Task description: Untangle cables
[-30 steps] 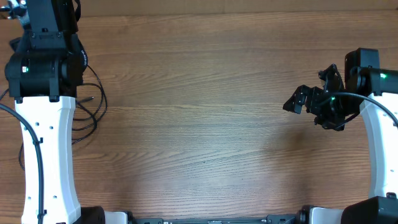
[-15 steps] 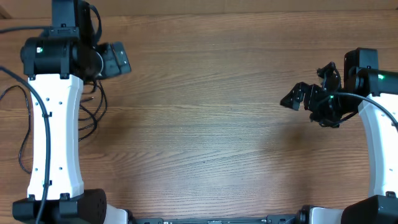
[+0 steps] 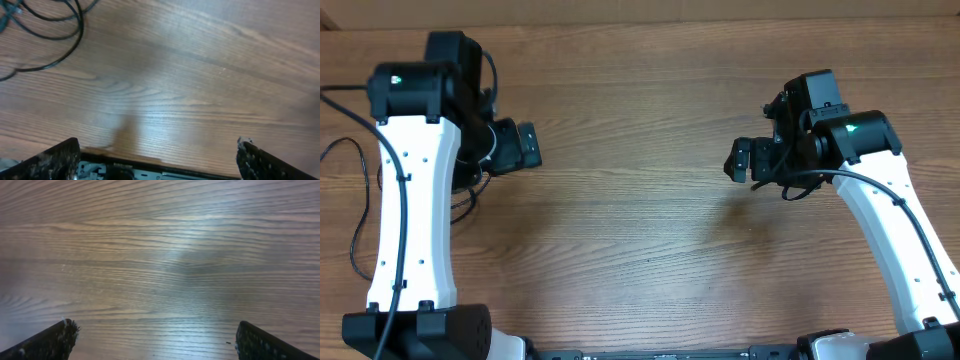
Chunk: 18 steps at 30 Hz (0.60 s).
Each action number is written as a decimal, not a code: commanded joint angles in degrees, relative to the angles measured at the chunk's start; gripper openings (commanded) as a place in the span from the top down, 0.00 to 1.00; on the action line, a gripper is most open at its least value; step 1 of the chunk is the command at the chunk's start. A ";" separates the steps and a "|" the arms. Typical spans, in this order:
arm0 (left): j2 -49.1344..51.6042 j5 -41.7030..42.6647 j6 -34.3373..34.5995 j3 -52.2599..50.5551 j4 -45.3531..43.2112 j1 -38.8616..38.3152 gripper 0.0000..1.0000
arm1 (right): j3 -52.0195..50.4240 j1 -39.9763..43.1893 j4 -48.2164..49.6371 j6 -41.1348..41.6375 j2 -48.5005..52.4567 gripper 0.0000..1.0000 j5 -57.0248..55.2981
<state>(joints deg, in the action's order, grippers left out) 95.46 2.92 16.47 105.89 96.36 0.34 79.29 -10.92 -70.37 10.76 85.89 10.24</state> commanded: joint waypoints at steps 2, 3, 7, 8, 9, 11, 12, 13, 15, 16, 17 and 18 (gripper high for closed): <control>-3.52 1.42 -1.75 -12.28 0.33 -0.92 0.00 | 1.05 0.72 -1.79 2.86 -1.84 0.00 -5.05; -4.24 1.44 -1.73 -14.62 0.09 -1.05 0.00 | 0.79 0.70 -2.19 3.23 -2.38 0.00 -6.05; -9.51 1.66 -1.64 -26.77 -4.81 -1.95 0.00 | -3.08 0.70 -2.01 5.55 -6.43 0.00 -9.27; -11.06 1.70 -1.55 -29.29 -6.16 -2.16 0.00 | -4.39 0.70 -1.79 6.54 -7.58 0.00 -10.14; -13.53 1.66 -1.42 -32.74 -8.41 -2.51 0.00 | -6.71 0.70 -0.96 7.52 -9.55 0.00 -11.19; -16.61 1.66 -0.52 -36.33 -11.08 -2.95 0.00 | -9.73 0.70 0.72 7.50 -12.02 0.00 -11.30; -19.34 1.81 0.92 -38.77 -13.00 -3.37 0.00 | -12.44 0.70 2.45 7.48 -14.34 0.00 -11.28; -21.77 2.05 1.66 -40.46 -14.73 -3.85 0.01 | -14.73 0.70 3.91 7.48 -16.41 0.00 -11.30; -28.06 2.03 2.86 -43.34 -18.43 -5.40 0.00 | -19.08 0.70 6.54 7.52 -21.31 0.00 -11.26; -30.56 1.70 2.80 -44.24 -20.11 -6.25 0.00 | -20.31 0.70 7.37 7.80 -23.19 0.00 -11.23; -33.29 0.28 2.82 -45.20 -21.97 -7.37 0.00 | -21.73 0.70 8.55 8.52 -25.83 0.00 -11.23; -35.98 -1.31 2.82 -46.12 -23.98 -8.59 0.00 | -22.51 0.70 9.25 8.81 -27.80 0.00 -11.26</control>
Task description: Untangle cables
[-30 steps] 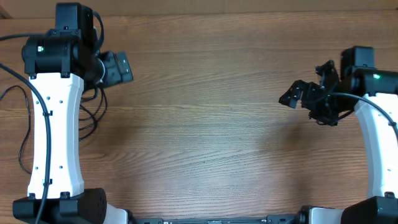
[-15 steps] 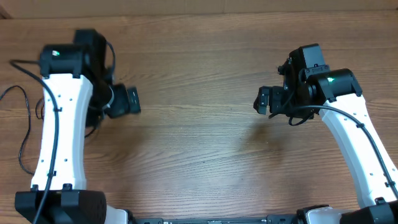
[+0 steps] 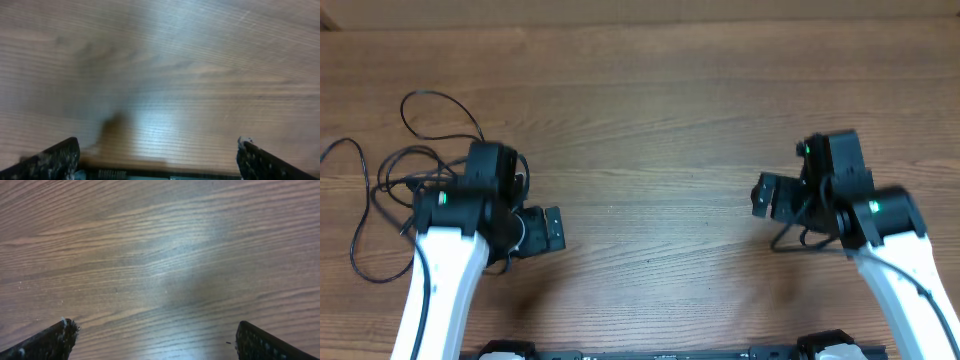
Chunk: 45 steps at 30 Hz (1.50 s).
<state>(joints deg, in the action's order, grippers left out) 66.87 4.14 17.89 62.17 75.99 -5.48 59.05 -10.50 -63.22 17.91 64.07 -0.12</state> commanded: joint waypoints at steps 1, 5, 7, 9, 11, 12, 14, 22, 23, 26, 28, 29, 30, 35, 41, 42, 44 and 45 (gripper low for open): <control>-10.51 -4.26 1.42 -3.45 -5.95 -4.44 0.00 | -3.23 0.28 3.08 1.66 -8.72 0.00 -0.87; -21.03 -7.98 1.46 -8.20 -13.35 -10.47 0.00 | -4.42 0.28 4.44 1.57 -16.72 0.00 -1.01; -27.54 -11.47 4.61 -12.35 -16.76 -14.01 0.00 | -4.50 0.28 4.44 1.57 -22.51 0.00 -2.32; -30.82 -13.55 6.36 -14.73 -17.59 -15.58 0.00 | -4.83 0.28 4.46 1.40 -25.55 0.00 -2.91; -33.46 -15.34 10.25 -16.85 -17.57 -16.37 0.00 | -5.53 0.28 4.63 1.40 -28.85 0.00 -3.89; -34.10 -15.32 10.95 -17.51 -17.62 -16.33 0.00 | -5.68 0.28 4.61 1.40 -30.25 0.00 -3.93; -34.36 -15.58 11.32 -18.25 -17.75 -16.31 0.00 | -5.70 0.28 4.42 1.40 -30.82 0.00 -3.91; -33.55 -16.74 11.30 -18.25 -17.62 -16.31 0.00 | -5.73 0.28 1.03 1.40 -30.58 0.00 -3.87; -33.55 -16.72 11.32 -18.27 -17.62 -16.31 0.00 | -5.73 0.28 0.94 1.40 -30.58 0.00 -3.87; -33.55 -16.72 11.30 -18.25 -17.35 -16.31 0.01 | -5.73 0.28 0.96 1.40 -30.58 0.00 -3.87; -33.55 -16.72 11.30 -18.27 -17.33 -16.31 0.00 | -5.73 0.28 0.96 1.40 -30.58 0.00 -3.87; -33.55 -16.72 11.30 -18.25 -17.33 -16.31 0.00 | -5.73 0.28 0.96 1.40 -30.58 0.00 -3.87; -33.55 -16.72 11.30 -18.27 -17.33 -16.31 0.01 | -5.73 0.28 0.96 1.40 -30.58 0.00 -3.87; -33.55 -16.72 11.30 -18.25 -17.33 -16.31 0.00 | -5.73 0.28 0.96 1.40 -30.58 0.00 -3.87; -33.55 -16.72 11.30 -18.25 -17.33 -16.31 0.01 | -5.73 0.28 0.96 1.40 -30.58 0.00 -3.87; -33.55 -16.72 11.30 -18.25 -17.33 -16.31 0.00 | -5.73 0.28 0.96 1.42 -30.58 0.00 -3.87; -33.55 -16.72 11.30 -18.27 -17.33 -16.31 0.00 | -5.73 0.28 0.96 1.40 -30.58 0.00 -3.87; -33.55 -16.72 11.30 -18.25 -17.33 -16.31 0.00 | -5.73 0.28 0.96 1.40 -30.58 0.00 -3.87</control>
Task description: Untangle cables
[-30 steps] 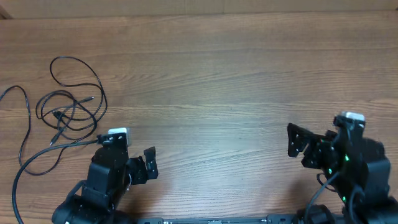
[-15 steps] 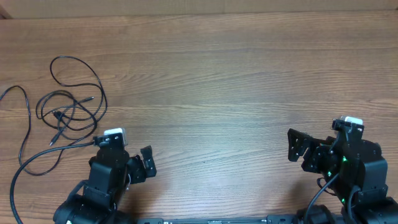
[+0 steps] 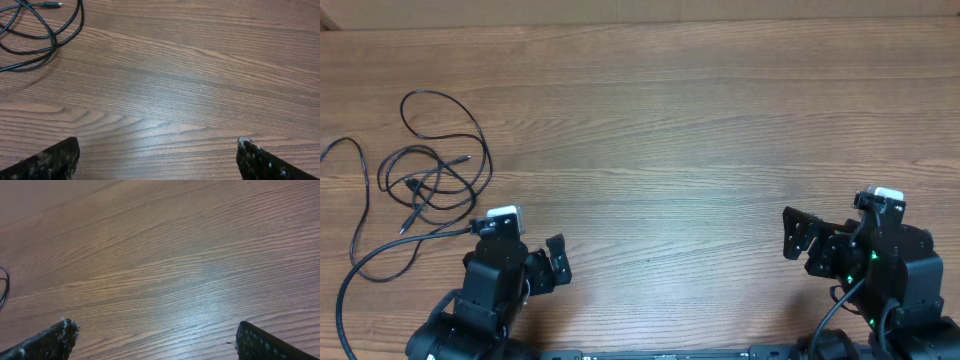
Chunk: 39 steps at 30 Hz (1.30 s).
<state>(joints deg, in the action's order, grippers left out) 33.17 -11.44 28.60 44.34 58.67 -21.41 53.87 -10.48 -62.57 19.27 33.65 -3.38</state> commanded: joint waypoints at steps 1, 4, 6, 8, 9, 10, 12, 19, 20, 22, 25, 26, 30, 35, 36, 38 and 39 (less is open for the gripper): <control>0.15 -1.14 0.59 -0.44 -0.02 -0.37 0.01 | -0.55 0.26 0.31 0.04 -0.15 0.00 -0.61; 0.15 -1.14 0.59 -0.42 -0.02 -0.37 0.01 | -0.55 0.26 0.31 0.04 -0.15 0.00 -0.61; 0.15 -1.14 0.59 -0.44 -0.02 -0.37 0.01 | -0.57 0.26 0.31 0.04 -0.20 0.00 -0.61; 0.15 -1.14 0.59 -0.44 -0.02 -0.37 0.00 | -0.57 0.26 0.31 0.04 -0.28 0.00 -0.61; 0.15 -1.14 0.59 -0.42 -0.02 -0.37 0.00 | -0.57 0.26 0.31 0.04 -0.35 0.00 -0.61; 0.15 -1.14 0.59 -0.42 -0.02 -0.37 0.01 | -0.57 0.26 0.28 0.04 -0.42 0.00 -0.61; 0.15 -1.14 0.59 -0.42 -0.02 -0.37 0.00 | -0.94 0.28 0.42 0.00 -1.03 0.00 -2.56; 0.15 -1.14 0.59 -0.44 -0.02 -0.37 0.01 | -12.28 1.99 9.46 0.07 -12.15 0.00 -1.70; 0.15 -1.14 0.59 -0.42 -0.02 -0.37 0.01 | -15.78 2.49 12.74 0.04 -15.13 0.00 -0.48; 0.15 -1.14 0.59 -0.42 -0.02 -0.37 0.00 | -20.83 2.95 17.77 0.04 -19.19 0.00 1.29; 0.15 -1.14 0.59 -0.42 -0.02 -0.37 0.01 | -27.82 3.13 25.68 0.07 -23.93 0.00 3.80; 0.15 -1.14 0.59 -0.42 -0.02 -0.37 0.00 | -29.75 3.13 28.24 0.04 -25.09 0.00 4.68; 0.15 -1.14 0.59 -0.42 -0.02 -0.37 0.00 | -36.76 3.63 40.11 0.04 -28.79 0.00 6.99; 0.15 -1.14 0.59 -0.42 -0.02 -0.37 0.00 | -44.76 3.98 54.27 0.02 -33.27 0.00 7.54; 0.15 -1.14 0.59 -0.42 -0.02 -0.37 0.00 | -46.31 4.02 57.09 0.02 -33.53 0.00 7.52; 0.15 -1.14 0.59 -0.42 -0.02 -0.37 0.00 | -49.57 4.20 63.89 0.02 -33.51 0.00 7.54; 0.15 -1.14 0.59 -0.42 -0.02 -0.37 0.01 | -50.29 4.17 65.40 0.02 -33.53 0.00 7.56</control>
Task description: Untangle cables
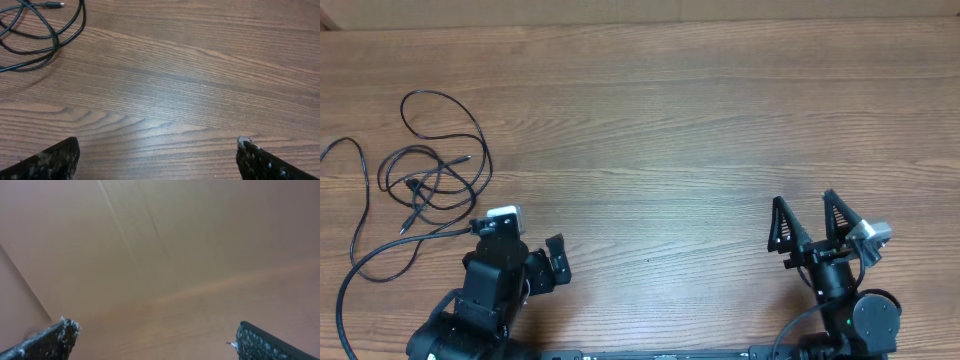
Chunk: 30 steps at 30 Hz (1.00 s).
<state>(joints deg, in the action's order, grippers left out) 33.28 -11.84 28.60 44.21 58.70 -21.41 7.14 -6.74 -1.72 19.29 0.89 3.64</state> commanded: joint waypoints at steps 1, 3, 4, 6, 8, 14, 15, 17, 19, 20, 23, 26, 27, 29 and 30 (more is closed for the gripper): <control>0.04 -0.74 0.59 -0.31 -0.04 -0.37 0.00 | -4.76 0.44 7.04 0.00 -0.76 0.00 0.52; 0.04 -0.74 0.59 -0.31 -0.04 -0.37 0.00 | -6.75 0.44 11.37 -0.39 -0.76 0.00 0.04; 0.04 -0.74 0.59 -0.28 -0.04 -0.37 0.00 | -6.69 0.44 11.41 -1.33 -0.76 0.00 0.13; 0.04 -0.74 0.59 -0.31 -0.04 -0.37 0.00 | -6.69 0.46 12.00 -4.59 -0.76 0.00 -0.04; 0.04 -0.74 0.59 -0.31 -0.04 -0.37 0.00 | -6.69 0.46 11.82 -10.03 -0.76 0.00 -0.04; 0.04 -0.74 0.59 -0.31 -0.04 -0.37 0.00 | -6.69 0.46 5.75 -21.31 -0.76 0.00 -0.07; 0.04 -0.74 0.59 -0.31 -0.04 -0.37 0.00 | -6.69 0.46 2.93 -21.35 -0.76 0.00 -0.09; 0.04 -0.74 0.59 -0.28 -0.04 -0.37 0.00 | -6.69 0.46 -3.19 -21.24 -0.76 0.00 -0.07; 0.04 -0.74 0.59 -0.31 -0.04 -0.37 0.01 | -6.69 0.44 -2.91 -21.07 -0.76 0.00 0.13; 0.04 -0.74 0.59 -0.28 -0.04 -0.37 0.00 | -6.69 0.44 -2.89 -21.07 -0.76 0.00 0.13; 0.04 -0.74 0.59 -0.31 -0.04 -0.37 0.01 | -6.69 0.46 -2.82 -21.11 -0.76 0.00 0.13; 0.04 -0.74 0.59 -0.28 -0.04 -0.37 0.00 | -6.69 0.44 -0.92 -21.22 -0.76 0.00 0.15; 0.04 -0.74 0.59 -0.28 -0.04 -0.37 0.00 | -6.69 0.44 -0.26 -22.08 -0.76 0.00 0.15; 0.04 -0.74 0.59 -0.28 -0.04 -0.37 0.00 | -6.69 0.44 -1.03 -24.09 -0.76 0.00 0.57; 0.04 -0.74 0.59 -0.28 -0.04 -0.37 0.00 | -6.69 0.44 -2.89 -24.09 -0.76 0.00 0.55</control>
<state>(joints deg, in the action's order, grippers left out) 33.28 -11.86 28.60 44.16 58.70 -21.41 1.06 -6.72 -2.92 -2.72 0.67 4.10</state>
